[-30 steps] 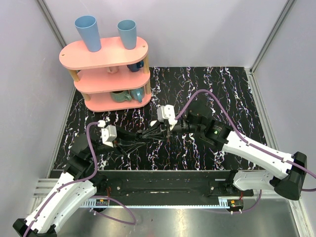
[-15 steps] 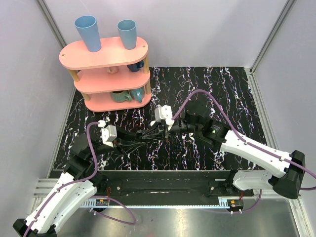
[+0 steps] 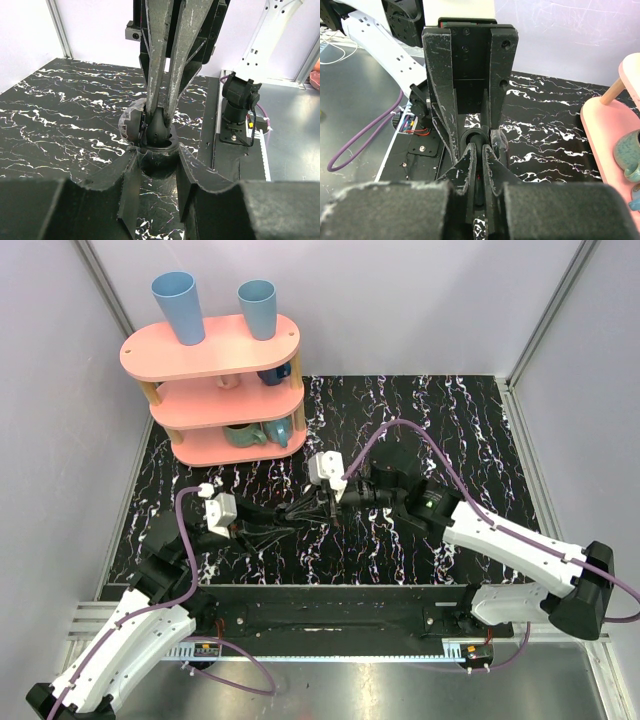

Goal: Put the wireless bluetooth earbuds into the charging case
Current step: Insert the left earbud into the left side groove of the charging case.

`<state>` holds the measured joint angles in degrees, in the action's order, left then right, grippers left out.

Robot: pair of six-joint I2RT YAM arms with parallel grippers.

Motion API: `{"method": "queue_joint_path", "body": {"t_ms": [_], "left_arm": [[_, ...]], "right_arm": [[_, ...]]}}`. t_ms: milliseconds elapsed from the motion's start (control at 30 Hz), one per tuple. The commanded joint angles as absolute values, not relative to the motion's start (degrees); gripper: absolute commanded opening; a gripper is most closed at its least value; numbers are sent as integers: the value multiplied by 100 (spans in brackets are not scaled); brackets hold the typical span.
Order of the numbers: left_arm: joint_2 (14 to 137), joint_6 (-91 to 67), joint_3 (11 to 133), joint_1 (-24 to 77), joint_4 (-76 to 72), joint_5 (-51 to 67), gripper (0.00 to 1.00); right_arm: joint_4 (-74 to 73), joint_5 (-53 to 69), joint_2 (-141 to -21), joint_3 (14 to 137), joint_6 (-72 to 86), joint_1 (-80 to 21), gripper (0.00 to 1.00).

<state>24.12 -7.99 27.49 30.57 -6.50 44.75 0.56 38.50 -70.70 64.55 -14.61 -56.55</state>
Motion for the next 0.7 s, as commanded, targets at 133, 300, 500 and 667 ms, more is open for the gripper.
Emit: {"method": "queue_joint_path", "body": {"t_ms": [133,300,500,667], "left_arm": [[2417,-791,2786,3023,-914,4333,0],[2443,-782,2804,3015,-905,4333,0],[2452,-765,2804,3015,-896,4342,0],[2513,-765,2804,3015,-905,4350,0]], "right_arm": [[-421,3718,-7339,6987,-1512,-5669,3],[-448,3630,-7269,6926,-1600,-5686,4],[-483,3516,-7277,6926,-1635,-5687,7],[-606,3375,-7339,6996,-1643,-5695,9]]}}
